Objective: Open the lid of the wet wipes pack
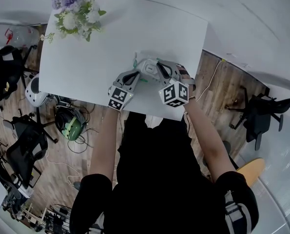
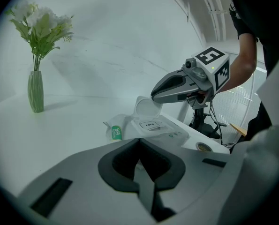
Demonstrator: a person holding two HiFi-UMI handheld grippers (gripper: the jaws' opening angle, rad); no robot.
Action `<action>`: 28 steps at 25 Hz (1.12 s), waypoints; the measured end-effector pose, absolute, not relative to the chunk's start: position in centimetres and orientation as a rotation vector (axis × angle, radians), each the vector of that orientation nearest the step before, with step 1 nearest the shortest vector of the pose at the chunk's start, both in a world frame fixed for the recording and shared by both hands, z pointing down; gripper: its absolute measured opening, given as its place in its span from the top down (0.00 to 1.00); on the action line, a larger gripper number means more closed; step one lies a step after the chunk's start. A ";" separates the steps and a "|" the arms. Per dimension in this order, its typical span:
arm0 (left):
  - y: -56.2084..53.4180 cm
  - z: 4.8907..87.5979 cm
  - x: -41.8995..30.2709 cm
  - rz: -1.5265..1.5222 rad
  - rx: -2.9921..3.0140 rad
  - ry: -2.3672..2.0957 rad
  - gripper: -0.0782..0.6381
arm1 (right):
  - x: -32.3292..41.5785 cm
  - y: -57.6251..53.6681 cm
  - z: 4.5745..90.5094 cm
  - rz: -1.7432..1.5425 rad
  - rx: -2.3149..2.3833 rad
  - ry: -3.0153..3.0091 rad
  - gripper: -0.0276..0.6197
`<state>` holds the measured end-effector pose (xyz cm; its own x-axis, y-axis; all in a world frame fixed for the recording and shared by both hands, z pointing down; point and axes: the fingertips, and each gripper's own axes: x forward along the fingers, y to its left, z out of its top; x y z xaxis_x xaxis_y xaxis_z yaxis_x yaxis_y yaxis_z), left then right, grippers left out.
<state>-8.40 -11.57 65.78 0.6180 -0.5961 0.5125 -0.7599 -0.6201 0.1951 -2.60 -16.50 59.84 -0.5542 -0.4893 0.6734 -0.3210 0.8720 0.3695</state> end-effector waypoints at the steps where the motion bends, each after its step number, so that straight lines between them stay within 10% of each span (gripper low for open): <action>1: -11.6 65.8 -8.4 0.569 2.449 -1.080 0.86 | -2.6 -16.6 59.9 -0.253 0.589 -2.203 0.90; 28: -11.7 65.9 -8.5 0.566 2.446 -1.081 0.86 | -1.7 -20.5 61.9 -0.062 0.695 -2.231 0.87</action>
<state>-8.55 -11.70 65.87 0.6179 -0.5963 0.5124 -0.7607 -0.6182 0.1980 -1.71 -20.53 61.86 -0.5443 -0.4998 0.6737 -0.4617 0.8490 0.2568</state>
